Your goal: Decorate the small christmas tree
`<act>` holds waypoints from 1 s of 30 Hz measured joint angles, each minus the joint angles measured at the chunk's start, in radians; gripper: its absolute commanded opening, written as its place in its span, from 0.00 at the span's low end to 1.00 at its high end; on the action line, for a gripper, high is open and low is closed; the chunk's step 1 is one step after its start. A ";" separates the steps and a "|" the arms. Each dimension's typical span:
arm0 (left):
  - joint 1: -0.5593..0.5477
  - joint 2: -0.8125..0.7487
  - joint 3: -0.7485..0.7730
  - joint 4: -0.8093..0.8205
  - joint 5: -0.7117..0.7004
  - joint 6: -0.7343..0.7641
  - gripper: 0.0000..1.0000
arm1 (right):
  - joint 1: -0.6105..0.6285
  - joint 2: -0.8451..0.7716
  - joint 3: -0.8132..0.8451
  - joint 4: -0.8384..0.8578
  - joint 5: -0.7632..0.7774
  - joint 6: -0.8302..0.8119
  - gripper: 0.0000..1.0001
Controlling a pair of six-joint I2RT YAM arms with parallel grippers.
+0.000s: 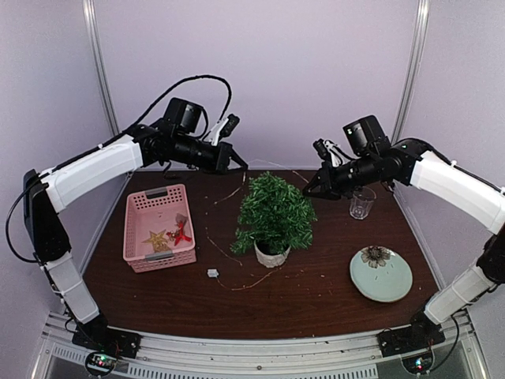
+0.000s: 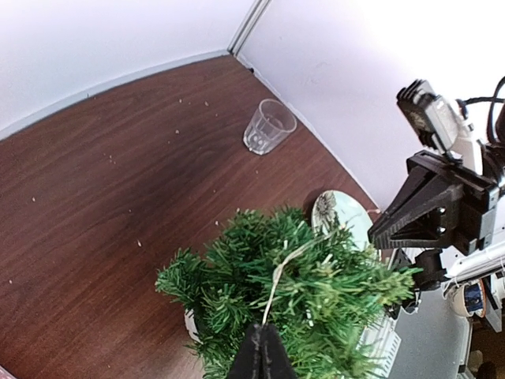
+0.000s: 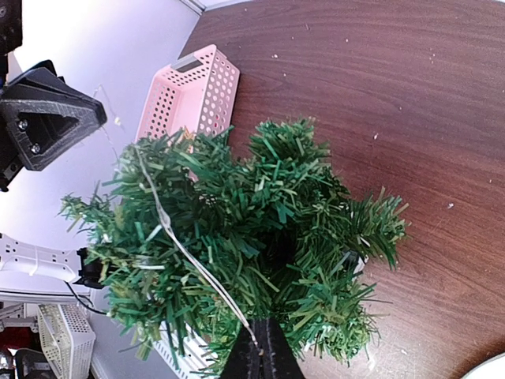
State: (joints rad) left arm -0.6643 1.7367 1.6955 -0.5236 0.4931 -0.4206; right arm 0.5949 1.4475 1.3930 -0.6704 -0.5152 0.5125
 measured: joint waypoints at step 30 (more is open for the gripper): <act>-0.033 0.023 -0.123 -0.085 0.039 -0.003 0.00 | 0.004 0.082 -0.052 -0.018 -0.090 0.105 0.00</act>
State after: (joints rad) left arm -0.6975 1.7596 1.5723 -0.6083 0.5316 -0.4240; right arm 0.5987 1.5291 1.3407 -0.6880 -0.6048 0.6174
